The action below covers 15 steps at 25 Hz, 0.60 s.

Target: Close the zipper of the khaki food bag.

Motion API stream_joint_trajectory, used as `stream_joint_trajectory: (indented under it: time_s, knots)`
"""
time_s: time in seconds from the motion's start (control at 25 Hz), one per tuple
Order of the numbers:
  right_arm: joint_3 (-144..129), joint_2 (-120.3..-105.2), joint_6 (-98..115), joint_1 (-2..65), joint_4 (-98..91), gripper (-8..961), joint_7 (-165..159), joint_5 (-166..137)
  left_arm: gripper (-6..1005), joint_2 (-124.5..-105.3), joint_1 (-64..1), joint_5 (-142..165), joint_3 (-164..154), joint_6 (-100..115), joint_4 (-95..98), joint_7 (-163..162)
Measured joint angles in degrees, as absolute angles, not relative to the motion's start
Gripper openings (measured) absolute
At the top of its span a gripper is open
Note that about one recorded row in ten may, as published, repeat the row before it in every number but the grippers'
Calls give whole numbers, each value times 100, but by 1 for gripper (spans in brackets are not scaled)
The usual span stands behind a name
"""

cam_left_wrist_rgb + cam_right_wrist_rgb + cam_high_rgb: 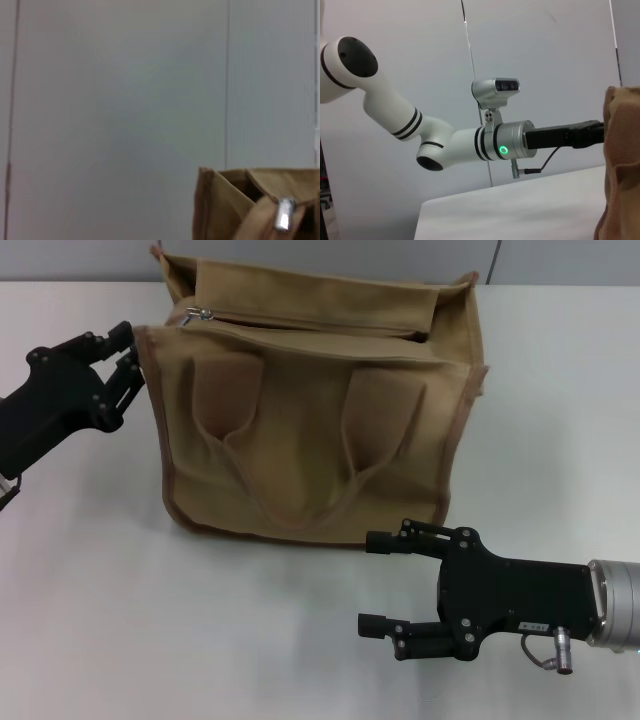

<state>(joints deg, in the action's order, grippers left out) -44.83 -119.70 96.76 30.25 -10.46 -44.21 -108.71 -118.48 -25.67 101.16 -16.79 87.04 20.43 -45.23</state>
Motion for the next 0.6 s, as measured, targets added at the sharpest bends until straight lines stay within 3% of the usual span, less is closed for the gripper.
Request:
stream_joint_trajectory:
  time_s: [0.08, 0.32, 0.52, 0.6]
  knots:
    - [-4482, -11971, 9676, 3029, -1045, 827, -4421, -10871, 254, -11847, -2526, 10116, -1930, 8682, 2229, -4581]
    - [-4482, -11977, 9676, 3029, -975, 826, -4421, -10871, 365, -11874, -2549, 10096, -2457, 8366, 2442, -4514]
    - [-4482, -11980, 9676, 3032, -879, 826, -4342, -10871, 612, -11907, -2662, 9729, -2487, 8212, 2287, -4508]
    - [-4482, -11980, 9676, 3033, -851, 826, -4311, -10871, 662, -11909, -2659, 9369, -2507, 8240, 2173, -4498]
